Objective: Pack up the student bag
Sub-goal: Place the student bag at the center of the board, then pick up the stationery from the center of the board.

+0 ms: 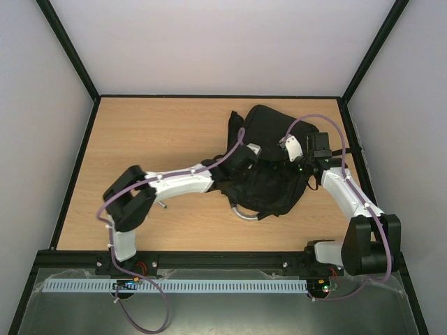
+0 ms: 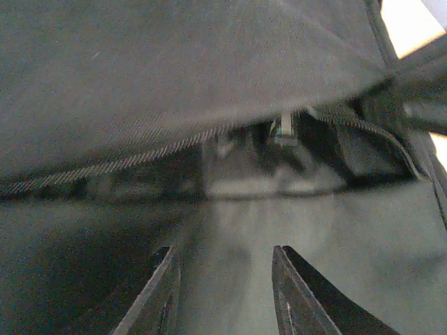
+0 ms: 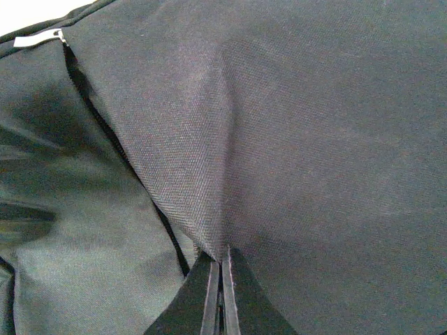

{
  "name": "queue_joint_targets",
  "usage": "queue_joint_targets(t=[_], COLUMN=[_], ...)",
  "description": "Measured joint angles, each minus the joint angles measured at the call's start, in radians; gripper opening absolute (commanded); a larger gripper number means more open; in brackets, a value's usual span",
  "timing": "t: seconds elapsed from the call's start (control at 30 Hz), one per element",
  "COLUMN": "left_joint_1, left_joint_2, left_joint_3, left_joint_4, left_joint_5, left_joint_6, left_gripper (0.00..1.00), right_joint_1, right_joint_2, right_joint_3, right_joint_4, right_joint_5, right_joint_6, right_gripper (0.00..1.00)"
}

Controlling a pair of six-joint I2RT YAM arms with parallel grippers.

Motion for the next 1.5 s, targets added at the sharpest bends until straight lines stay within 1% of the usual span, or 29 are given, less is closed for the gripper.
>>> queue_joint_targets(t=[0.17, 0.23, 0.33, 0.43, 0.6, 0.73, 0.9, 1.03, 1.17, 1.33, 1.5], left_joint_1=[-0.004, -0.006, 0.0, 0.033, 0.164, 0.303, 0.432, 0.48, 0.505, 0.53, 0.58], left_joint_2=[-0.242, -0.33, -0.443, -0.509, -0.559, -0.576, -0.561, -0.485, -0.393, -0.313, -0.262], left_joint_3=[-0.203, -0.272, -0.364, -0.432, -0.521, -0.54, -0.521, -0.464, -0.419, -0.412, -0.412], left_joint_4=[-0.031, -0.058, -0.12, -0.178, -0.282, -0.354, -0.438, -0.512, -0.549, -0.546, -0.504], left_joint_5=[0.003, -0.022, -0.079, -0.135, -0.204, -0.229, -0.246, -0.26, -0.253, -0.219, -0.178], left_joint_6=[0.017, 0.014, -0.015, -0.057, -0.16, -0.234, -0.314, -0.394, -0.459, -0.498, -0.511], left_gripper=[0.48, 0.54, 0.58, 0.6, 0.6, 0.6, 0.58, 0.54, 0.51, 0.48, 0.45], right_joint_1=[-0.003, -0.004, -0.004, -0.004, -0.004, -0.004, -0.004, -0.005, -0.004, -0.005, -0.005], right_joint_2=[0.0, 0.0, 0.0, 0.002, 0.006, 0.006, 0.006, 0.006, 0.007, 0.007, 0.007], right_joint_3=[0.0, 0.0, 0.0, 0.0, 0.0, 0.0, 0.0, 0.0, 0.0, 0.0, 0.0], right_joint_4=[-0.001, -0.001, -0.001, -0.002, -0.003, -0.003, -0.003, -0.003, -0.003, -0.003, -0.004], right_joint_5=[-0.006, -0.008, -0.01, -0.015, -0.018, -0.019, -0.019, -0.019, -0.019, -0.019, -0.02], right_joint_6=[0.0, -0.002, -0.004, -0.006, -0.007, -0.007, -0.007, -0.007, -0.007, -0.007, -0.008], right_gripper=[0.01, 0.01, 0.01, 0.01, 0.01, 0.01, 0.01, 0.01, 0.01, 0.01, 0.01])
